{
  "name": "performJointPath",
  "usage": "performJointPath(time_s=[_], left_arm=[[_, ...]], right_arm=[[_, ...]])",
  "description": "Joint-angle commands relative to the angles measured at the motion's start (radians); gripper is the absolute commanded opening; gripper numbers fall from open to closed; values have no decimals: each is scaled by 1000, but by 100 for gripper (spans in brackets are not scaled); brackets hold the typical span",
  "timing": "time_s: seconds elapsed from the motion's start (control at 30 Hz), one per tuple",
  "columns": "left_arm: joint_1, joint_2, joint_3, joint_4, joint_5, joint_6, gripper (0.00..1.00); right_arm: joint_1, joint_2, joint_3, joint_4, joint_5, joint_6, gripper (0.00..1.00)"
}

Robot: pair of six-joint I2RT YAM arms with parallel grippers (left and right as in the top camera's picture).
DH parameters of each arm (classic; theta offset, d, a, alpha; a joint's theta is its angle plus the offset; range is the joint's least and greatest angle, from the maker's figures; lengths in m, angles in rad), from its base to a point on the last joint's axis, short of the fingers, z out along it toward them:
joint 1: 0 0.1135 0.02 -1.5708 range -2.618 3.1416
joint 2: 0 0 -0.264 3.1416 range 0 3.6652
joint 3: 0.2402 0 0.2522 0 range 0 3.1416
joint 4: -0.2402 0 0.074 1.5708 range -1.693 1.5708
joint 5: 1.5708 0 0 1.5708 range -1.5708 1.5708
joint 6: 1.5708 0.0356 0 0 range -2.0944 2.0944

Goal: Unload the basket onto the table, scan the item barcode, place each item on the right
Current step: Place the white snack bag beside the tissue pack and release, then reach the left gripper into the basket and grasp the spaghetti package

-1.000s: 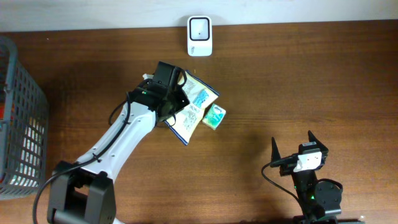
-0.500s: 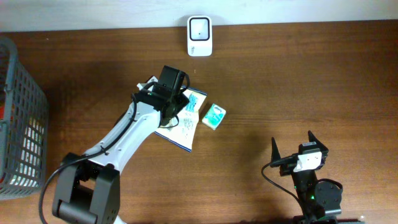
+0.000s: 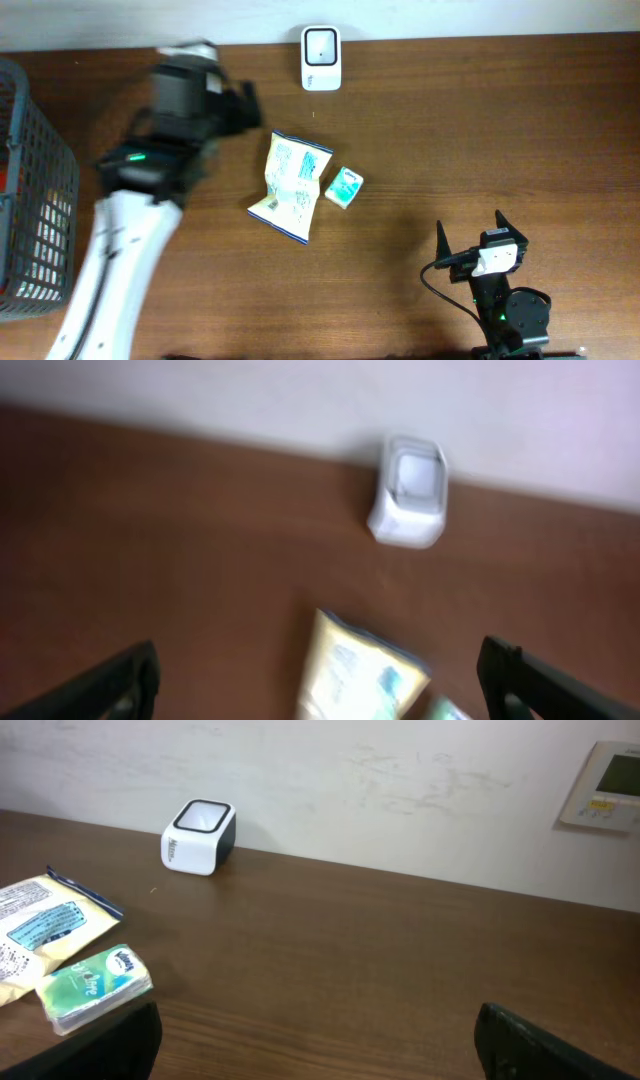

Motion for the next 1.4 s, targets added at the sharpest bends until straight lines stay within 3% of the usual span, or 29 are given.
performJointPath(time_s=[0.0,0.2,0.27,0.4,0.47,0.57,0.87,1.0,1.13,1.37], left_arm=[[249,-18,209,-79,36,220,99],[711,7,302,-40,36,214,99],[846,53,302,-63,36,155,99],[996,178,302,-95,44,140,100],[1024,235,302,-119,44,144,98],[1049,329,301,-165,43,272,84],[1150,513,289,-181,37,576,92],[1167,595,289,-143,57,641,99],[1167,698,288,-125,123,838,99],[1167,803,288,-98,124,906,100]], right_arm=[[5,-6,-9,-1,12,-3,99],[5,-6,-9,-1,12,-3,99],[5,-6,-9,-1,12,-3,99],[5,-6,-9,-1,12,-3,99],[5,-6,-9,-1,12,-3,99],[5,-6,-9,-1,12,-3,99],[5,-6,-9,-1,12,-3,99],[5,-6,-9,-1,12,-3,99],[5,-6,-9,-1,12,-3,99],[5,-6,-9,-1,12,-3,99]])
